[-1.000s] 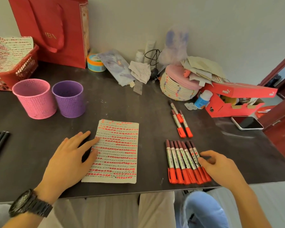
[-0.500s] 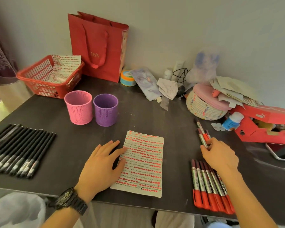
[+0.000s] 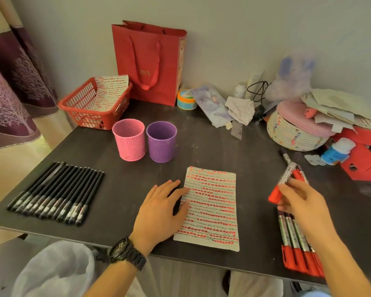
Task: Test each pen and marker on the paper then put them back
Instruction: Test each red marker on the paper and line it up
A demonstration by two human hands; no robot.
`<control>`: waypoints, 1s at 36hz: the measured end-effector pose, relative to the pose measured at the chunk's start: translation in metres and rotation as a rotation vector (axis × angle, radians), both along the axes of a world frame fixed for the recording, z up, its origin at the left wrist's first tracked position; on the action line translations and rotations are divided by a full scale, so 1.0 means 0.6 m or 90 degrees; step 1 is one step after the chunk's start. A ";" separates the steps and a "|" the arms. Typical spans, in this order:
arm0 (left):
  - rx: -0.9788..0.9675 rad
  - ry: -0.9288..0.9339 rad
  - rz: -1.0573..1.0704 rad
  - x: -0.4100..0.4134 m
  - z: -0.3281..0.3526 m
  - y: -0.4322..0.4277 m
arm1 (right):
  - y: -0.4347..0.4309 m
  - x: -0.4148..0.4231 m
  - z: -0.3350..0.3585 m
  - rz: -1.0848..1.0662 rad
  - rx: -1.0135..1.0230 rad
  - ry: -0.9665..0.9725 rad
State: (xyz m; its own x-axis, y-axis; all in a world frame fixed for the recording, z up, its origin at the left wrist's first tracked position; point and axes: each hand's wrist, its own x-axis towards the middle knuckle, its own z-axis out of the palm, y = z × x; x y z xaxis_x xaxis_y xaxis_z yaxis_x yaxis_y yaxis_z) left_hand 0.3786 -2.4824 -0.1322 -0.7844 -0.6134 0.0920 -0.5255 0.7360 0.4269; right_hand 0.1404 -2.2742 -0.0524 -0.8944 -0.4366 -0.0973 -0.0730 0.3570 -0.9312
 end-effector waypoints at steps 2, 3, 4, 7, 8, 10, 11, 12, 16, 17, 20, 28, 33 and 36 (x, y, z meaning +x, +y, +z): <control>0.003 0.014 -0.001 0.001 0.003 0.001 | 0.005 0.047 0.002 0.027 -0.118 -0.074; 0.013 0.030 0.002 0.002 0.007 0.002 | 0.011 0.071 0.002 0.043 -0.160 -0.102; 0.034 0.056 0.009 0.004 0.012 0.003 | 0.016 0.094 0.001 0.054 -0.193 -0.126; 0.108 0.165 0.050 0.019 0.031 0.019 | 0.032 0.160 -0.005 0.068 -0.248 -0.181; 0.107 0.200 0.059 0.027 0.037 0.031 | 0.036 0.183 -0.008 0.076 -0.257 -0.197; 0.098 0.267 0.055 0.044 0.046 0.064 | 0.042 0.222 -0.018 0.075 -0.265 -0.217; 0.103 0.298 0.040 0.052 0.048 0.083 | 0.046 0.238 -0.024 0.069 -0.263 -0.218; 0.112 0.320 0.023 0.058 0.051 0.102 | 0.049 0.254 -0.029 0.066 -0.259 -0.216; 0.143 0.304 -0.060 0.068 0.058 0.170 | 0.059 0.297 -0.045 0.100 -0.236 -0.195; 0.142 0.283 -0.073 0.066 0.057 0.181 | 0.060 0.304 -0.049 0.107 -0.242 -0.194; 0.128 0.224 -0.058 0.058 0.047 0.209 | 0.057 0.313 -0.058 0.101 -0.307 -0.197; -0.048 0.197 0.021 0.046 0.026 0.260 | 0.043 0.308 -0.041 -0.144 -0.590 -0.571; 0.001 0.196 0.023 0.054 0.026 0.275 | 0.041 0.285 -0.029 -0.161 -0.542 -0.628; 0.230 0.167 0.028 0.053 0.041 0.278 | 0.046 0.278 -0.024 -0.016 -0.544 -0.591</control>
